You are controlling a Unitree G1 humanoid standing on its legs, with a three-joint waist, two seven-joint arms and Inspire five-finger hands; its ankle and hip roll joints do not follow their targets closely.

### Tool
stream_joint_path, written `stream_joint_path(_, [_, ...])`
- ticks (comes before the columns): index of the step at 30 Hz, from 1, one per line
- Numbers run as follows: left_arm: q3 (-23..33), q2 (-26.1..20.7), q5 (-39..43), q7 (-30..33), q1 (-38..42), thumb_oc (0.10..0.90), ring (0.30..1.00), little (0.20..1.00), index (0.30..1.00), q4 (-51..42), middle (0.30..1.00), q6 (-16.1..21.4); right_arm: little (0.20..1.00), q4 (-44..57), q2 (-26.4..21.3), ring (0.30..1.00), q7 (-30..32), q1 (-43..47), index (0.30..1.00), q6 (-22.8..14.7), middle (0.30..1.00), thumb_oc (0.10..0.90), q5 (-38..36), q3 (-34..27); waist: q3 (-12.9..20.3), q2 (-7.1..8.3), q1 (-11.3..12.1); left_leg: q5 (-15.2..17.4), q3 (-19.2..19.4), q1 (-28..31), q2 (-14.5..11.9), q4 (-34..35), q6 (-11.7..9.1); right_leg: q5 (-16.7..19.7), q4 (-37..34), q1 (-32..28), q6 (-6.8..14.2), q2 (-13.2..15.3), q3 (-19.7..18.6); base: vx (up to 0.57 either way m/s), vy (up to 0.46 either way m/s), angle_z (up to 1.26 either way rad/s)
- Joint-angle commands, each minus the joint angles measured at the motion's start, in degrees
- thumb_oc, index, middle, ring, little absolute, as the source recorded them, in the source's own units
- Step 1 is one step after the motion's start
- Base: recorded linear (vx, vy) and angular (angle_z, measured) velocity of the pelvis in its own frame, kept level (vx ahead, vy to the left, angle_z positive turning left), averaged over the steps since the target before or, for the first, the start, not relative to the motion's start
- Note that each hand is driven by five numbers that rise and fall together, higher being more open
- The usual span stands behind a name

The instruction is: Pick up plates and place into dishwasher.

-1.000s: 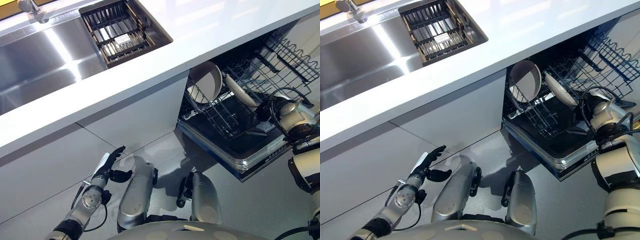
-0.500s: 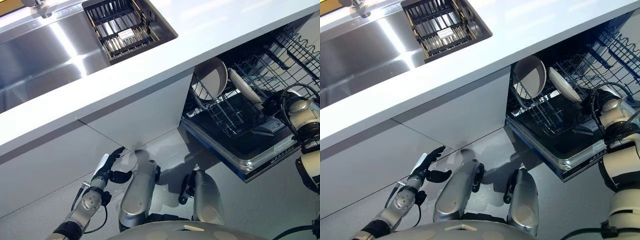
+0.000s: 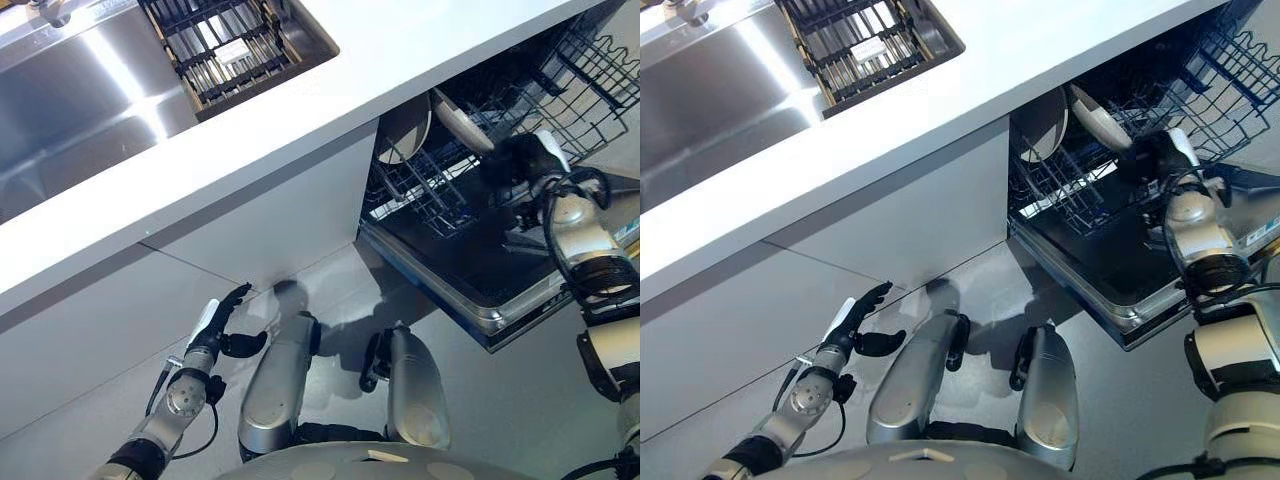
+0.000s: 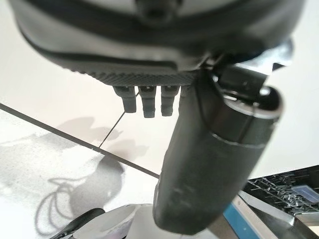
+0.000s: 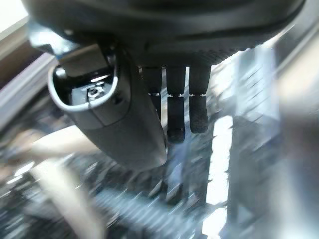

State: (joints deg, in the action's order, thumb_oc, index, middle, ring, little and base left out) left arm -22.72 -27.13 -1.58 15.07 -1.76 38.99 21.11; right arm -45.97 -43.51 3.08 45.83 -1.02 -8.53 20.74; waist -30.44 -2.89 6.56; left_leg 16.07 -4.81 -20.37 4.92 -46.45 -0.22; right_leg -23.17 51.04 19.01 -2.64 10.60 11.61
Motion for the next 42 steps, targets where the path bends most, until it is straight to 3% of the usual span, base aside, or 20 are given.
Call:
stream_joint_path(1, [0.2, -2.5, 1.2, 3.1, -2.2, 0.8, 0.9, 0.9, 0.9, -4.9, 0.9, 4.9, 0.2, 3.2, -1.4, 0.3, 2.3, 1.9, 0.3, -5.2, 0.3, 0.1, -0.3, -2.1, 2.1, 1.11, 3.2, 1.1, 0.9, 0.5, -0.4, -1.2, 5.9, 6.7, -0.5, -2.0, -1.2, -0.4, -2.4, 0.0, 0.0, 0.0])
stream_joint_path(14, [0.1, -2.0, 1.4, 4.3, -1.1, 0.8, 0.9, 0.9, 0.9, -3.5, 0.9, 5.4, 0.2, -5.1, 0.3, 0.3, -1.6, 0.5, 0.3, -2.3, 0.3, 0.1, 1.6, -0.5, 1.5, 0.63, 3.4, 0.8, 1.2, -0.7, -0.5, -1.3, 6.0, 6.5, 0.2, -0.7, -1.5, -0.1, -1.9, -0.01, 0.006, 0.0])
stream_joint_path(17, [0.9, -2.0, 1.1, 4.0, -2.1, 0.8, 0.9, 0.9, 0.9, -3.8, 0.9, 5.8, 0.2, -4.8, 0.1, 0.3, -0.6, -1.6, 0.3, -3.2, 0.3, 0.1, 1.7, -0.6, 1.6, 0.83, 3.3, 0.3, 1.4, -0.1, -0.7, 0.2, 6.0, 6.9, -0.7, -1.0, -1.3, -0.3, -1.9, -0.01, 0.021, 0.01])
stream_joint_path(21, [2.1, -2.0, 1.2, 4.7, -3.8, 0.8, 0.9, 0.9, 0.9, -4.9, 0.9, 5.4, 0.2, 3.6, -1.3, 0.3, 5.8, -8.3, 0.3, -9.3, 0.3, 0.1, 0.4, -3.7, 1.8, 1.7, 1.9, 0.4, 2.0, 0.7, -1.4, 1.2, 6.3, 7.2, -1.8, -1.5, -1.1, -0.8, -2.4, 0.0, 0.016, 0.0])
stream_joint_path(24, [3.2, -1.2, 1.3, 5.9, -4.8, 0.8, 0.9, 0.9, 0.9, -5.1, 0.9, 5.5, 0.2, 16.8, 1.1, 0.3, 15.4, -18.1, 0.3, -16.3, 0.3, 0.1, 5.3, -9.8, 1.9, 2.58, -0.5, 1.3, 2.7, 0.7, -1.9, 0.7, 6.6, 7.0, -1.8, -1.2, -0.8, -1.6, -3.4, 0.0, 0.013, -0.04])
stream_joint_path(27, [4.0, 0.0, 0.9, 6.8, -5.3, 0.8, 0.9, 0.9, 0.9, -4.9, 0.9, 6.1, 0.2, 25.8, 4.8, 0.3, 20.5, -26.0, 0.3, -19.7, 0.3, 0.1, 10.6, -13.6, 1.9, 2.97, -2.3, 1.7, 3.1, 0.3, -2.2, 0.1, 6.8, 7.1, -1.6, -0.4, -0.4, -2.1, -4.2, -0.02, 0.022, -0.12])
stream_joint_path(30, [4.3, 0.6, 0.5, 7.4, -5.9, 0.8, 0.9, 0.9, 0.9, -4.9, 0.9, 6.5, 0.2, 29.9, 6.4, 0.3, 22.2, -30.3, 0.3, -21.9, 0.3, 0.1, 13.3, -15.2, 1.9, 3.1, -3.2, 1.9, 3.4, 0.0, -2.4, -0.3, 6.9, 7.1, -1.4, 0.1, -0.2, -2.4, -4.7, -0.03, 0.017, -0.24])
stream_joint_path(32, [4.8, 1.5, -0.2, 8.3, -6.4, 0.8, 0.9, 0.9, 0.9, -4.6, 0.9, 7.2, 0.2, 33.4, 7.7, 0.3, 24.8, -33.8, 0.3, -25.5, 0.3, 0.1, 16.6, -16.4, 1.9, 3.14, -4.1, 2.1, 3.7, -0.4, -2.4, -0.4, 7.1, 7.0, -1.3, 0.7, -0.1, -2.8, -5.0, -0.05, 0.02, -0.13])
stream_joint_path(38, [5.7, 2.5, -1.2, 9.2, -7.5, 0.8, 0.9, 0.9, 0.9, -3.8, 0.9, 8.5, 0.2, 37.0, 10.0, 0.3, 29.8, -36.6, 0.3, -31.8, 0.3, 0.1, 20.3, -17.7, 2.2, 3.03, -4.9, 2.3, 4.1, -0.6, -2.4, -0.4, 7.0, 6.7, -1.1, 1.2, 0.0, -3.1, -5.3, -0.02, 0.008, -0.08])
stream_joint_path(42, [5.5, 3.1, -1.5, 9.9, -8.0, 0.8, 0.9, 0.9, 0.9, -3.3, 0.9, 9.3, 0.2, 38.3, 11.4, 0.3, 34.3, -37.4, 0.3, -34.0, 0.3, 0.1, 23.4, -18.0, 2.5, 2.78, -5.2, 2.3, 4.3, -0.9, -2.3, -0.5, 7.0, 6.5, -0.8, 1.6, 0.0, -3.2, -5.2, 0.0, 0.0, 0.0])
